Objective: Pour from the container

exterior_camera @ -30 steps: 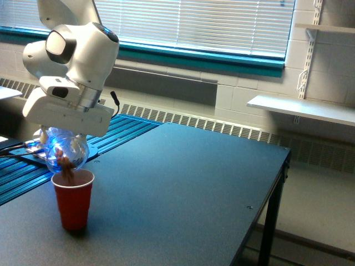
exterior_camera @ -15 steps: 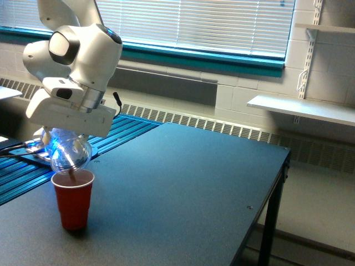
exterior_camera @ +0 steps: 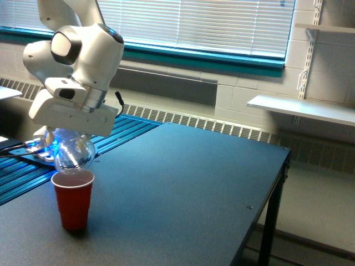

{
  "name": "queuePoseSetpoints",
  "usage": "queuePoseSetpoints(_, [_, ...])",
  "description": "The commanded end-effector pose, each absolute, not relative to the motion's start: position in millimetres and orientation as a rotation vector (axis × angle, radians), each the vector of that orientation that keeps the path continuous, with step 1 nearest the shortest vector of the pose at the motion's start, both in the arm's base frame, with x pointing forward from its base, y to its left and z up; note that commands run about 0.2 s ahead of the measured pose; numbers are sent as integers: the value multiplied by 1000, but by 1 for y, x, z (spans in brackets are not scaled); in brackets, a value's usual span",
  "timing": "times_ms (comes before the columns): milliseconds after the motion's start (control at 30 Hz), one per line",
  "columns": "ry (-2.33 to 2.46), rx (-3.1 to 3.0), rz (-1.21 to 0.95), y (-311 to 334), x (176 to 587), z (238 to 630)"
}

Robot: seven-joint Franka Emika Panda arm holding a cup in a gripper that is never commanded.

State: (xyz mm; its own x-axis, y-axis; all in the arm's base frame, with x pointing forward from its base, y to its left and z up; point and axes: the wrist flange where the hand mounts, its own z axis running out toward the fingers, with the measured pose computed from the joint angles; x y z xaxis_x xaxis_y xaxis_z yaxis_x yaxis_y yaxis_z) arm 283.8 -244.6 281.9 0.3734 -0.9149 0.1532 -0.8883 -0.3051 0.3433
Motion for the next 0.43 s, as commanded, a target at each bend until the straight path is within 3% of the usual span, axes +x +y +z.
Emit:
queuePoseSetpoints(33, [-1564,2301,-34,-243,293,297])
queuePoseSetpoints(433, [-1576,2301,34,-241,292,310])
